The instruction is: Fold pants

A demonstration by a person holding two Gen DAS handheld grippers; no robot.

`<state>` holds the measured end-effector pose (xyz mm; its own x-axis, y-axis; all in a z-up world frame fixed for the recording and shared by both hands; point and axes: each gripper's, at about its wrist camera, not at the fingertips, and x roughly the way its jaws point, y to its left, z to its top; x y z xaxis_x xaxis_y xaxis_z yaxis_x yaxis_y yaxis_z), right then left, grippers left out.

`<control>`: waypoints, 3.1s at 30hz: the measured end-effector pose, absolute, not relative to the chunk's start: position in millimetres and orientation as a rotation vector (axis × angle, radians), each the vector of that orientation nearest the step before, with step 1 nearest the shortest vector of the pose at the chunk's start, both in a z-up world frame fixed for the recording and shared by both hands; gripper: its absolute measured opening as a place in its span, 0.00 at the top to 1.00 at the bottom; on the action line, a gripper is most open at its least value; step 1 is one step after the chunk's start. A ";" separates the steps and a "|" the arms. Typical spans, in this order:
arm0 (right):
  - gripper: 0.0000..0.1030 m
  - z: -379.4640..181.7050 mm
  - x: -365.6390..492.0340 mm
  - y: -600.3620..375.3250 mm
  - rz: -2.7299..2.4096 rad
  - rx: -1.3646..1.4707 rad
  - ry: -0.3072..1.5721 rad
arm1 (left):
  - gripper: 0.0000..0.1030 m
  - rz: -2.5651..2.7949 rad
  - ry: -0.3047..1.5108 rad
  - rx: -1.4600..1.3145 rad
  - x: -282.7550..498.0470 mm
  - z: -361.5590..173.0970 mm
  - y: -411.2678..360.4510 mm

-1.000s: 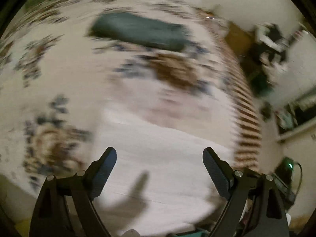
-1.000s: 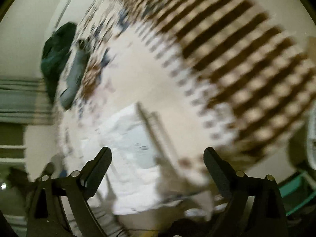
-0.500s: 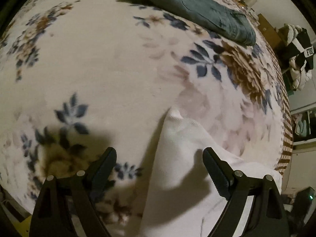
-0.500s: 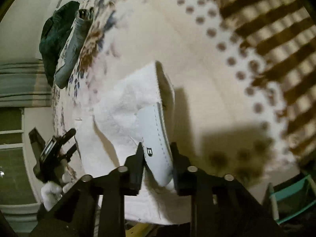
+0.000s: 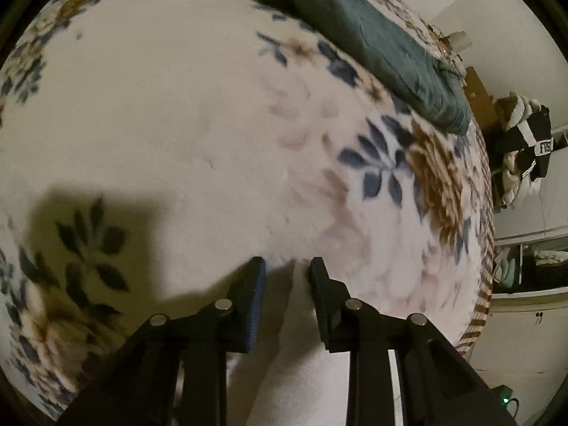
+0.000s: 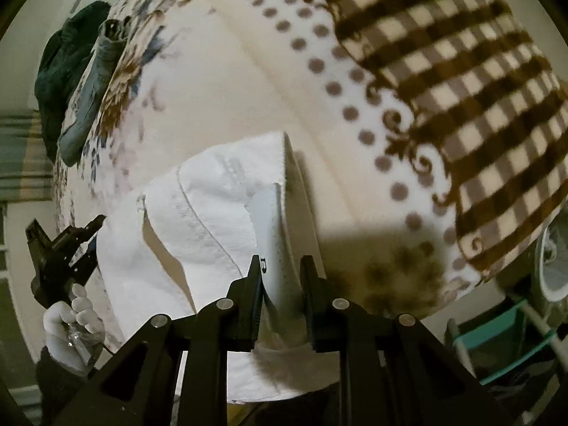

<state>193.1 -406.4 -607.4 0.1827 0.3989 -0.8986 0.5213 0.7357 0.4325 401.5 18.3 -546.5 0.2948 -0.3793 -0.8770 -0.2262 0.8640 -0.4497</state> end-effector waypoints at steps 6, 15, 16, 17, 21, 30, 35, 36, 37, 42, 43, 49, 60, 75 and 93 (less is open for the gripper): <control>0.40 -598.9 160.6 -428.1 -0.087 0.947 1.406 | 0.74 -0.151 1.260 -0.556 370.9 -506.2 15.0; 0.33 -653.1 114.6 -410.1 -0.038 1.320 1.352 | 0.35 -0.210 1.383 -0.488 297.2 -530.0 -30.7; 0.51 -652.1 114.8 -404.3 -0.046 1.314 1.317 | 0.35 -0.195 1.387 -0.453 295.0 -533.5 -32.9; 0.71 -650.4 117.1 -400.2 -0.068 1.276 1.318 | 0.35 -0.183 1.390 -0.437 292.9 -535.7 -31.7; 0.82 -626.6 115.1 -399.4 -0.163 1.106 1.293 | 0.23 -0.166 1.428 -0.426 290.0 -548.9 -23.0; 0.41 -643.3 102.0 -405.8 0.016 1.282 1.243 | 0.20 -0.214 1.421 -0.491 281.3 -558.4 -11.5; 0.35 -662.7 109.3 -382.8 0.088 1.309 1.246 | 0.18 -0.238 1.408 -0.541 282.3 -571.0 -15.9; 0.34 -666.6 114.1 -375.9 0.102 1.302 1.244 | 0.17 -0.247 1.402 -0.535 282.3 -571.9 -17.7; 0.30 -668.3 118.7 -371.2 0.105 1.295 1.240 | 0.17 -0.250 1.402 -0.532 283.7 -573.3 -19.7; 0.18 -662.9 134.7 -352.4 0.207 1.380 1.164 | 0.15 -0.268 1.408 -0.557 290.0 -578.9 -19.3; 0.18 -663.9 138.0 -349.0 0.195 1.348 1.183 | 0.15 -0.277 1.408 -0.561 290.5 -580.0 -18.8; 0.11 -672.4 155.2 -334.4 0.213 1.331 1.203 | 0.13 -0.285 1.381 -0.581 285.6 -582.3 -15.8; 0.70 -630.1 164.2 -310.5 0.141 1.156 1.193 | 0.80 -0.351 1.263 -0.565 273.6 -538.5 -23.5; 0.72 -496.0 189.3 -330.2 0.249 1.057 1.098 | 0.81 -0.398 1.143 -0.542 305.8 -401.6 -27.4; 0.72 -409.0 484.4 -286.0 0.217 0.978 0.927 | 0.81 -0.439 1.021 -0.586 592.2 -364.0 21.9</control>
